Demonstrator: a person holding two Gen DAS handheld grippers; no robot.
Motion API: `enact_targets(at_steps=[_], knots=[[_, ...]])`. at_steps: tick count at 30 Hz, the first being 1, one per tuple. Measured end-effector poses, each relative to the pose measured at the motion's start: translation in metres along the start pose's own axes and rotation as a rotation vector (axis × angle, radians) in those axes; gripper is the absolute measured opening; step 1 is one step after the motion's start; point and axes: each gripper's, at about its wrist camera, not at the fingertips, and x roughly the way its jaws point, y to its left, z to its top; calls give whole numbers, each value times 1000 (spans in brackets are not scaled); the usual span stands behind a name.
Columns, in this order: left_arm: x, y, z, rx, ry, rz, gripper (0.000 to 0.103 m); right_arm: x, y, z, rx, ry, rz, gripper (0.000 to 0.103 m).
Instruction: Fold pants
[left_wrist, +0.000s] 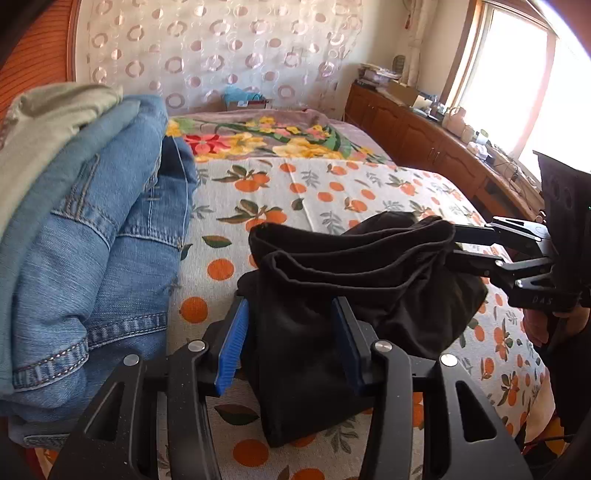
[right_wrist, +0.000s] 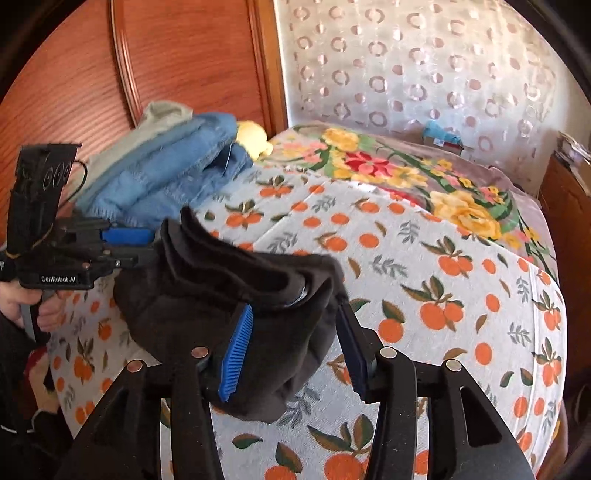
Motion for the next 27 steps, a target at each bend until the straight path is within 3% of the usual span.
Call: enact_targets(at_steps=[6, 15, 27], knots=[[12, 4, 10, 0, 13, 19, 48, 26, -6, 15, -26, 52, -32, 50], [16, 7, 13, -34, -10, 20, 48, 62, -21, 36, 42, 39, -49, 54], [36, 8, 17, -27, 20, -2, 48, 37, -16, 21, 60, 6, -73, 54]])
